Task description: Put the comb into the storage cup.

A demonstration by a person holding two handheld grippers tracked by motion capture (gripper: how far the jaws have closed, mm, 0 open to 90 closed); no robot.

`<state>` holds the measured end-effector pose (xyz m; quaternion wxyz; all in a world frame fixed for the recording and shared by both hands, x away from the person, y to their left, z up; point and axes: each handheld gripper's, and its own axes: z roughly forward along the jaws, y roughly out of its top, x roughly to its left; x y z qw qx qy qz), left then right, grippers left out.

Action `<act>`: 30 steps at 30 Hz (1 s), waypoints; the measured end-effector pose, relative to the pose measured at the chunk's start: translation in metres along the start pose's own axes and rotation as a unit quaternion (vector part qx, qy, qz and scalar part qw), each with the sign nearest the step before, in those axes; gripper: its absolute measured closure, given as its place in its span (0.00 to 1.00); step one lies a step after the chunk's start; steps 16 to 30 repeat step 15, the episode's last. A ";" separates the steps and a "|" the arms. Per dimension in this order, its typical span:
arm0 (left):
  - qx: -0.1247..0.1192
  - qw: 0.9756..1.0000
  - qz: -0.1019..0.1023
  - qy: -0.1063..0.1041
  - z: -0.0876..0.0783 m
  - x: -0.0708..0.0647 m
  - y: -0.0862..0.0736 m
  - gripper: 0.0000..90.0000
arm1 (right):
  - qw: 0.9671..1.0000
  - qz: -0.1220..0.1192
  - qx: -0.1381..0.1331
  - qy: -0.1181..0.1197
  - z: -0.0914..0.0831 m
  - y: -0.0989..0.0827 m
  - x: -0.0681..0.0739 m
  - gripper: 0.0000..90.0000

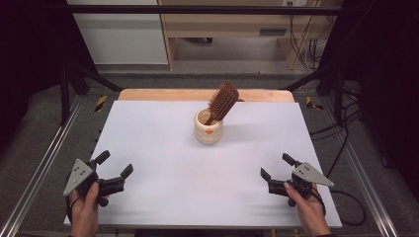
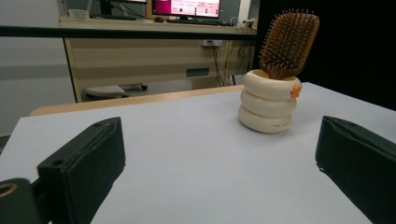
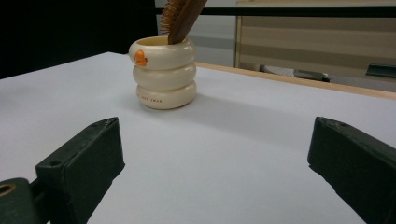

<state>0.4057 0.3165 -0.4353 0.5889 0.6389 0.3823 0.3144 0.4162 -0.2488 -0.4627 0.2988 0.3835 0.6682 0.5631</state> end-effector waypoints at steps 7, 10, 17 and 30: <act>-0.001 1.000 -0.005 0.001 0.000 0.001 0.000 0.02 | 1.000 -0.016 0.001 0.004 0.007 0.000 0.006 0.03; -0.001 1.000 -0.006 0.001 0.000 0.001 0.000 0.02 | 1.000 -0.026 0.003 0.002 0.011 0.000 0.008 0.03; 0.000 1.000 -0.008 0.002 0.001 0.003 0.000 0.02 | 0.999 -0.037 0.002 0.001 0.013 0.000 0.011 0.03; 0.000 1.000 -0.008 0.002 0.001 0.003 0.000 0.02 | 0.999 -0.037 0.002 0.001 0.013 0.000 0.011 0.03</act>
